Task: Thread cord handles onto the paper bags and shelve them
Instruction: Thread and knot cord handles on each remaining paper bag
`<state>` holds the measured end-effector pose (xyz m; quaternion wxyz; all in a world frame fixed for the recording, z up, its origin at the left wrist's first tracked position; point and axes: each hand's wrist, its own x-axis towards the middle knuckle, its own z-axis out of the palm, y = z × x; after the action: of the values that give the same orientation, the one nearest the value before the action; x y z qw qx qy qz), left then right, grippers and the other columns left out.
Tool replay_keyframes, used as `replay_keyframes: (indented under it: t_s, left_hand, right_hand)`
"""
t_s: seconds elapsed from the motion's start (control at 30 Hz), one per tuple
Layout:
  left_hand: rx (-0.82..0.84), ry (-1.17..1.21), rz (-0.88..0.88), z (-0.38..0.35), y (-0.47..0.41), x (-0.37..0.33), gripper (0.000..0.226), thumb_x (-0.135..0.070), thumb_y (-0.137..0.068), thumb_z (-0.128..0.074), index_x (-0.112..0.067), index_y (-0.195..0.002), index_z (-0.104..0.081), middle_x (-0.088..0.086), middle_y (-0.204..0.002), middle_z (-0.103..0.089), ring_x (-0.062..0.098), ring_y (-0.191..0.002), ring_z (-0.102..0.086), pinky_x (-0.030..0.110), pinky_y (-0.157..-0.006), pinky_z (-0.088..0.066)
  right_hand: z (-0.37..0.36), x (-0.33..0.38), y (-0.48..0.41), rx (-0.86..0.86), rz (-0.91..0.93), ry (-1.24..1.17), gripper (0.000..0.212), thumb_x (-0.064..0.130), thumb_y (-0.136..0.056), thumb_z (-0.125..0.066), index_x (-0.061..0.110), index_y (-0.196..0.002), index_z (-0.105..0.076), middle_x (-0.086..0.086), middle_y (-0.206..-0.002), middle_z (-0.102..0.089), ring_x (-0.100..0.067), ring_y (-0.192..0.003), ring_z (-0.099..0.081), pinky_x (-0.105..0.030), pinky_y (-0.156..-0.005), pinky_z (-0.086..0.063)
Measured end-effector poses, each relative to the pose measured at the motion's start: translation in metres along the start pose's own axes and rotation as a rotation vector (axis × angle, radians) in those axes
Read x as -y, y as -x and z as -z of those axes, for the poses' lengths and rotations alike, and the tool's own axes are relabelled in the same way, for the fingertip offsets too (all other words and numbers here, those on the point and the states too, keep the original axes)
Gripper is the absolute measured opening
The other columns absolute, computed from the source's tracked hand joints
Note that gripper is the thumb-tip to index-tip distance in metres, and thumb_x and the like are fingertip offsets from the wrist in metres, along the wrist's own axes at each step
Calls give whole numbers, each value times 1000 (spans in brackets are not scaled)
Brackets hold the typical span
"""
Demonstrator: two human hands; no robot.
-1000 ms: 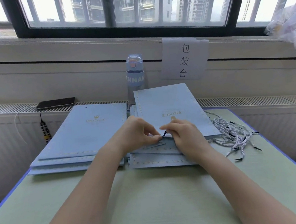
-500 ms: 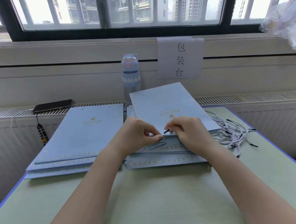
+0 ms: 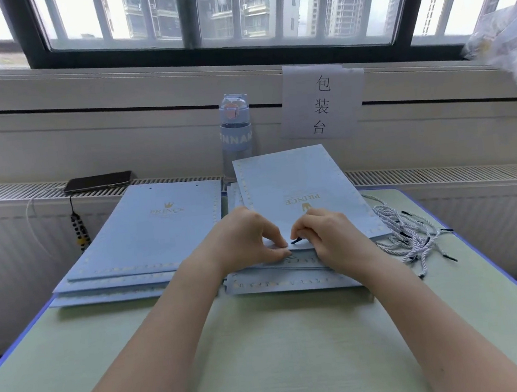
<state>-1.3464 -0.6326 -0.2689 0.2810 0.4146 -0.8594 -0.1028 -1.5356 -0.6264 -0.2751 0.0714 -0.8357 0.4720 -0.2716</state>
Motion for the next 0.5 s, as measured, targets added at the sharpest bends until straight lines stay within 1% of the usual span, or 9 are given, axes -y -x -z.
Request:
replay_keyframes:
  t_s: [0.07, 0.13, 0.2, 0.23, 0.3, 0.37, 0.4, 0.47, 0.5]
  left_hand:
    - [4, -9, -6, 0, 0, -2, 10, -27, -77, -78, -21, -85, -79, -15, -71, -70, -9, -60, -54, 16, -64, -45]
    - [1, -14, -20, 0, 0, -6, 9, -24, -76, -78, -20, -84, -79, -22, -69, -65, -14, -58, -51, 6, -60, -35]
    - [0, -16, -28, 0, 0, -8, 8, -22, -76, -79, -18, -83, -79, -29, -66, -58, -16, -56, -50, 4, -58, -33]
    - [-1, -13, -28, 0, 0, -8, 8, -22, -76, -79, -17, -83, -79, -30, -62, -56, -16, -56, -49, 4, -58, -33]
    - [-4, 14, -17, -1, 1, -8, 10, -23, -76, -79, -16, -83, -79, -26, -55, -59, -10, -57, -52, 7, -60, -39]
    - [-15, 48, 1, -2, 1, -5, 11, -28, -76, -79, -18, -82, -79, -15, -59, -65, 2, -58, -55, 27, -66, -52]
    - [-19, 62, 8, -2, 1, -4, 12, -29, -76, -79, -18, -81, -79, -12, -59, -65, 4, -57, -54, 33, -68, -53]
    - [-24, 95, 14, -3, 0, -3, 11, -29, -76, -79, -18, -81, -78, -14, -57, -63, 2, -54, -51, 36, -69, -55]
    - [-23, 108, 17, -2, 0, -3, 11, -28, -76, -79, -18, -81, -78, -16, -56, -61, 1, -53, -52, 35, -69, -56]
  right_hand:
    - [-2, 0, 0, -38, -7, -11, 19, 3, -93, -52, 8, -95, -71, -7, -94, -67, -21, -90, -58, -28, -82, -43]
    - [-5, 2, 1, -102, -29, -57, 15, 7, -91, -58, 10, -97, -71, -3, -87, -69, -16, -83, -60, -22, -78, -44]
    - [-8, 5, 2, -139, -68, -104, 10, 11, -88, -63, 13, -94, -71, 4, -79, -67, -8, -75, -57, -9, -72, -40]
    - [-9, 5, 1, -146, -76, -101, 8, 12, -87, -64, 14, -92, -71, 6, -78, -65, -6, -73, -55, -6, -70, -37]
    - [-11, 4, 0, -138, -84, -79, 7, 12, -88, -64, 13, -88, -71, 7, -80, -62, -3, -72, -51, -5, -69, -34]
    - [-8, 1, -1, -115, -104, -95, 10, 10, -88, -63, 12, -85, -72, 6, -83, -59, -3, -73, -51, -5, -69, -34]
    - [-7, 0, -1, -97, -110, -106, 11, 9, -88, -62, 12, -84, -72, 4, -86, -59, -4, -75, -52, -6, -70, -35]
    - [-4, -3, -1, -61, -107, -115, 14, 7, -89, -61, 14, -87, -72, -2, -89, -62, -12, -80, -55, -11, -72, -38]
    - [-2, -3, 0, -51, -104, -119, 15, 6, -89, -61, 15, -89, -72, -3, -88, -62, -12, -79, -55, -13, -72, -39]
